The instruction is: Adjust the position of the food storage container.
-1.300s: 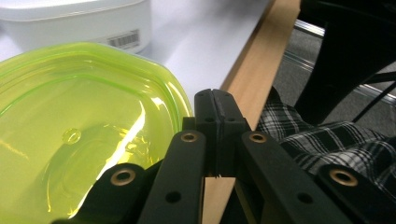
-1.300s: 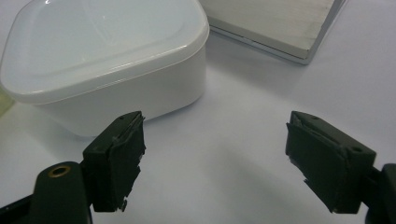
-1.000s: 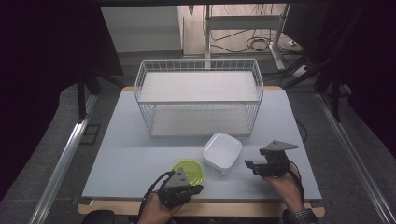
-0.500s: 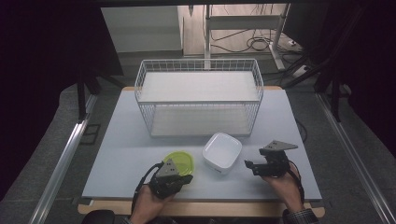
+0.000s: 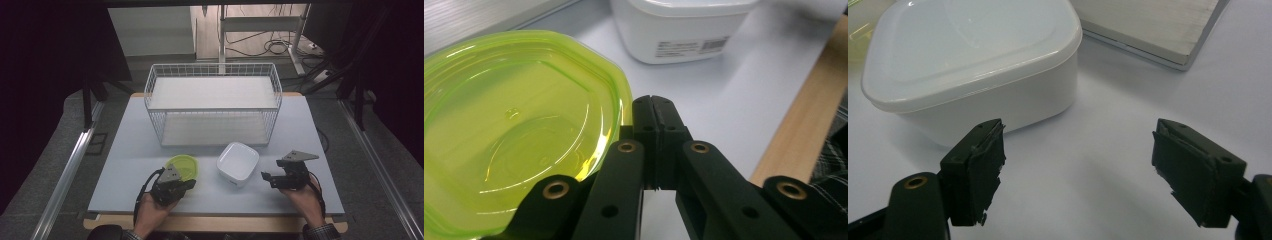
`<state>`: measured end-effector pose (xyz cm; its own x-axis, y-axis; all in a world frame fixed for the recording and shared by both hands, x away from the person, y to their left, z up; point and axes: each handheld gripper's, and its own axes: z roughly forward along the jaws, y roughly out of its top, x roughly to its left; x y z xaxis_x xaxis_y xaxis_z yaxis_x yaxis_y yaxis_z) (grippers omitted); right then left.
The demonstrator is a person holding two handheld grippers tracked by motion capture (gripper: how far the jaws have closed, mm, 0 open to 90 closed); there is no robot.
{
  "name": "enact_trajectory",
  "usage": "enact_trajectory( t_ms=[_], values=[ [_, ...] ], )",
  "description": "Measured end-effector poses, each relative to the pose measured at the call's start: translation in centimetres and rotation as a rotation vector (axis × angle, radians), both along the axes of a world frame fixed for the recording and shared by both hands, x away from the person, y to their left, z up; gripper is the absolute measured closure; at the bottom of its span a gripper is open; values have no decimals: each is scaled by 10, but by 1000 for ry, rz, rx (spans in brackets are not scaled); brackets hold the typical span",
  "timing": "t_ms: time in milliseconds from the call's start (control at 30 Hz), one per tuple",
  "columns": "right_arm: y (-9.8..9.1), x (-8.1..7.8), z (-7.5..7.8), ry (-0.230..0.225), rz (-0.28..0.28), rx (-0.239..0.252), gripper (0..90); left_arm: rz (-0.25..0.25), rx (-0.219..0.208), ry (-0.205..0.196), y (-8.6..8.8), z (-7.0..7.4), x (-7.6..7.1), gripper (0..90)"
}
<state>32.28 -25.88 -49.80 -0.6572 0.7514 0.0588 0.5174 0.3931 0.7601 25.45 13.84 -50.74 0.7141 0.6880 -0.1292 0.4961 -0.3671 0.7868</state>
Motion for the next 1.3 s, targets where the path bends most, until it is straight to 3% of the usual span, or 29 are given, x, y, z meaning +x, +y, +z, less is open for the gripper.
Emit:
enact_trajectory(
  t_ms=[267,567,733,833,967,1033,1167,1300],
  values=[
    [1,0,0,5,6,4,217,71,9,0,19,0,7,900],
    [1,0,0,6,8,5,217,154,-9,9,42,-3,17,900],
    [2,0,0,10,12,4,217,155,-23,25,44,-3,18,900],
    [1,0,0,10,7,8,215,110,-56,14,35,5,16,900],
    [2,0,-1,8,8,1,214,96,-24,-39,16,18,31,900],
    [2,0,-1,10,8,0,213,93,16,-54,7,22,42,900],
    [2,0,-2,16,7,1,211,101,90,-32,-5,20,61,900],
    [1,0,-1,14,4,4,209,124,174,-10,-1,13,66,900]
  ],
)
